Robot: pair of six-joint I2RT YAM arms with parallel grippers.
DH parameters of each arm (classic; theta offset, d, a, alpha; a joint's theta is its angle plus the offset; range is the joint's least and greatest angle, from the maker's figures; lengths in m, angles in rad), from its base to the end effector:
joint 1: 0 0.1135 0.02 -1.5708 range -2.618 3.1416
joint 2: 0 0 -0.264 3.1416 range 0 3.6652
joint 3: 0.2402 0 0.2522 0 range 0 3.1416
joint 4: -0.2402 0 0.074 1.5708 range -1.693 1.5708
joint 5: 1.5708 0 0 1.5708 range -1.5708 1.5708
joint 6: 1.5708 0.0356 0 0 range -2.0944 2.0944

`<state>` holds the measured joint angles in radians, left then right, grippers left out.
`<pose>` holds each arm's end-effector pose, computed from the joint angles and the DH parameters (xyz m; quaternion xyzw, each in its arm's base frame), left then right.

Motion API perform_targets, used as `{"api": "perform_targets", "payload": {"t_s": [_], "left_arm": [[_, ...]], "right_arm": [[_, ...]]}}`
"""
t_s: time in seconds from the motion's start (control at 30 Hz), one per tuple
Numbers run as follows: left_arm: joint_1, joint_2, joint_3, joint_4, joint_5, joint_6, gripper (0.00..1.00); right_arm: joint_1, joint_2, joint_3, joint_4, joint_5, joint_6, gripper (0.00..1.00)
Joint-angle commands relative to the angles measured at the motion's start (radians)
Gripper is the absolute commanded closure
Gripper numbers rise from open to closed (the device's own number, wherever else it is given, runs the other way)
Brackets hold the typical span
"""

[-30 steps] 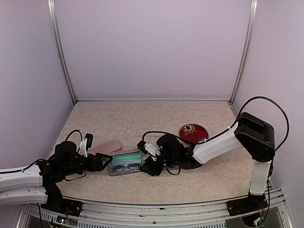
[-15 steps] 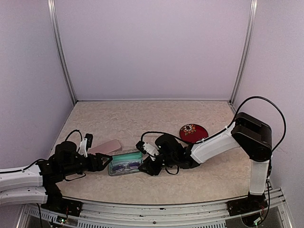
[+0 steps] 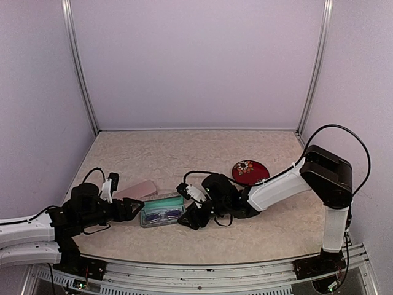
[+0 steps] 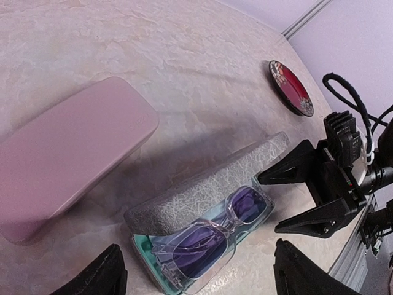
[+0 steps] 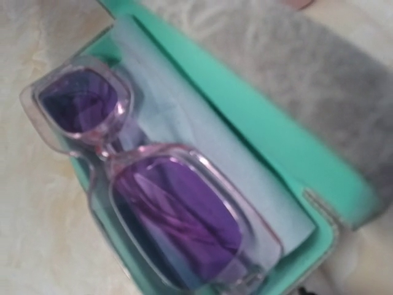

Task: Organize the sunglasses
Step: Adjust the sunglasses in the sunglasses case, then close the case with sunglasses at the center of the board.

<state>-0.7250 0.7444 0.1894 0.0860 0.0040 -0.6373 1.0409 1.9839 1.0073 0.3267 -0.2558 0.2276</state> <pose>0.1222 -0.1085 0.1647 0.0384 0.8512 -0.3309 0.4056 0.1940 0.3490 0.1203 -0.4035 0.7937 0.3532 0.2873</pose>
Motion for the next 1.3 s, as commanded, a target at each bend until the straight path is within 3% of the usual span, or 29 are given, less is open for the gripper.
{"api": "perform_targets", "payload": {"t_s": [0.0, 0.3, 0.83, 1.07, 1.27], "left_arm": [[0.008, 0.01, 0.058, 0.008, -0.034, 0.035, 0.2], [0.069, 0.223, 0.213, 0.068, 0.013, 0.152, 0.26], [0.103, 0.547, 0.385, 0.157, 0.189, 0.237, 0.48], [0.101, 0.657, 0.413, 0.173, 0.269, 0.249, 0.63], [0.091, 0.66, 0.38, 0.197, 0.298, 0.231, 0.73]], "right_arm": [[-0.021, -0.053, 0.001, 0.028, -0.031, 0.056, 0.31], [-0.036, -0.045, -0.008, 0.018, -0.07, 0.091, 0.39], [-0.037, -0.052, -0.067, 0.054, -0.054, 0.165, 0.67], [-0.037, -0.036, -0.067, 0.051, -0.049, 0.182, 0.7], [-0.037, -0.018, -0.054, 0.052, -0.057, 0.197, 0.73]]}}
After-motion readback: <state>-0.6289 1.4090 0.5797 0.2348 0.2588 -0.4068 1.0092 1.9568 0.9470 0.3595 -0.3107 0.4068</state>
